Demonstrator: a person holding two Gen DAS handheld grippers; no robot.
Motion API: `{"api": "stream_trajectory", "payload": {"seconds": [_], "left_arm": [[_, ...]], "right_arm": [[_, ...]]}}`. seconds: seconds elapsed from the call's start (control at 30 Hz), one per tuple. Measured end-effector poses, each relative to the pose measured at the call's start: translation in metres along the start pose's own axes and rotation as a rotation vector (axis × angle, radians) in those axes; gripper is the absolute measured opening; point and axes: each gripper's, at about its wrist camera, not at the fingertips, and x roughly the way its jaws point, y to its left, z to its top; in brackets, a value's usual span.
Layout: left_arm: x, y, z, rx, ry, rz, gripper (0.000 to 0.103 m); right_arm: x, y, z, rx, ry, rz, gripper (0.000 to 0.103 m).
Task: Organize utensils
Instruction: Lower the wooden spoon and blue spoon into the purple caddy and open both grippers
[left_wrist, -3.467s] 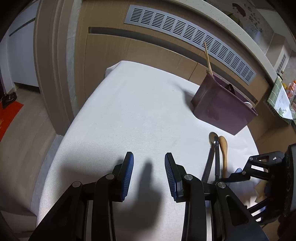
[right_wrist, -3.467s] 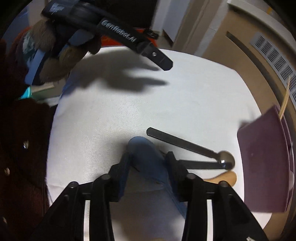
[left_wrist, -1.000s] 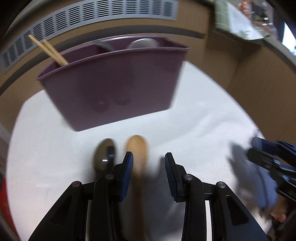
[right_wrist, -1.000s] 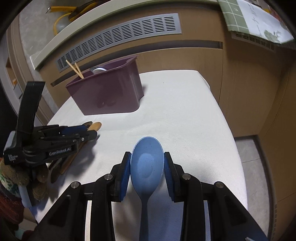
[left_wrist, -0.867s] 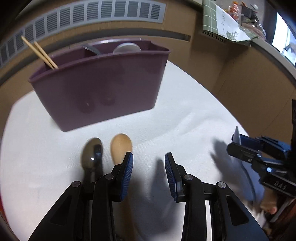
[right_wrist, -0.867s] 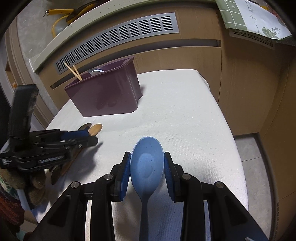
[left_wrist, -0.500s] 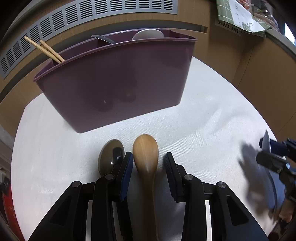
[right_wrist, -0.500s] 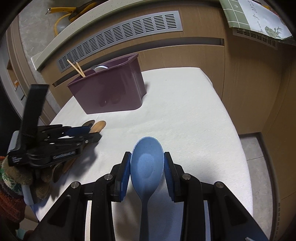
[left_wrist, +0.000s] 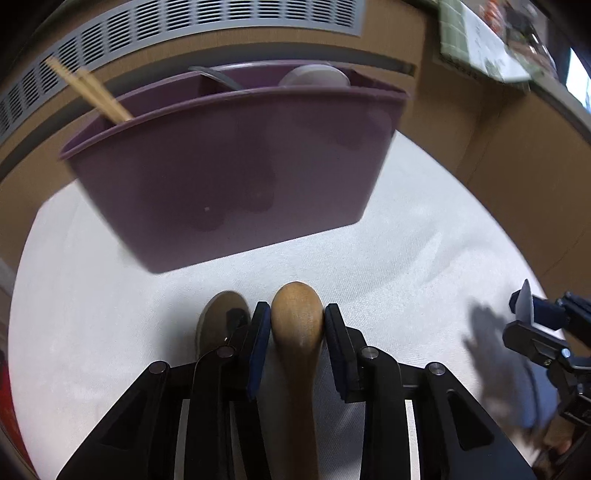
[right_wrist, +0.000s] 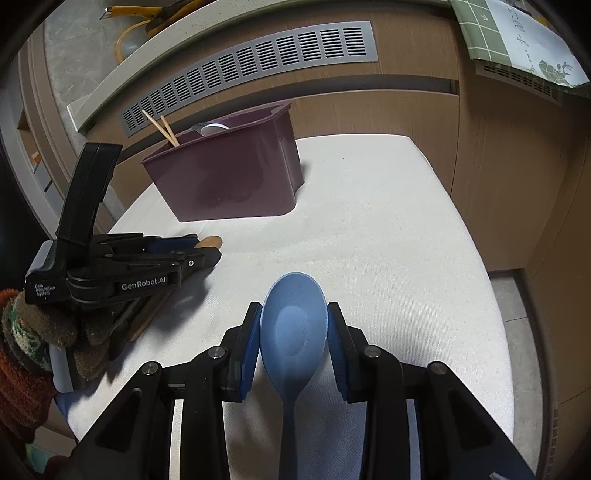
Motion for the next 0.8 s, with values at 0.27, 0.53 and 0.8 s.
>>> {"api": "stream_trajectory", "payload": {"seconds": [0.27, 0.53, 0.8], "left_arm": [[-0.1, 0.004, -0.018, -0.093, -0.273, -0.062, 0.031], [-0.12, 0.014, -0.023, -0.108, -0.335, -0.046, 0.031], [-0.199, 0.029, 0.025, -0.136, -0.582, -0.057, 0.031]], "right_arm": [[-0.015, 0.014, 0.016, -0.04, -0.067, 0.001, 0.031], [-0.015, 0.033, 0.025, -0.074, -0.083, -0.009, 0.031], [-0.051, 0.044, 0.076, -0.114, -0.234, -0.014, 0.027]]}}
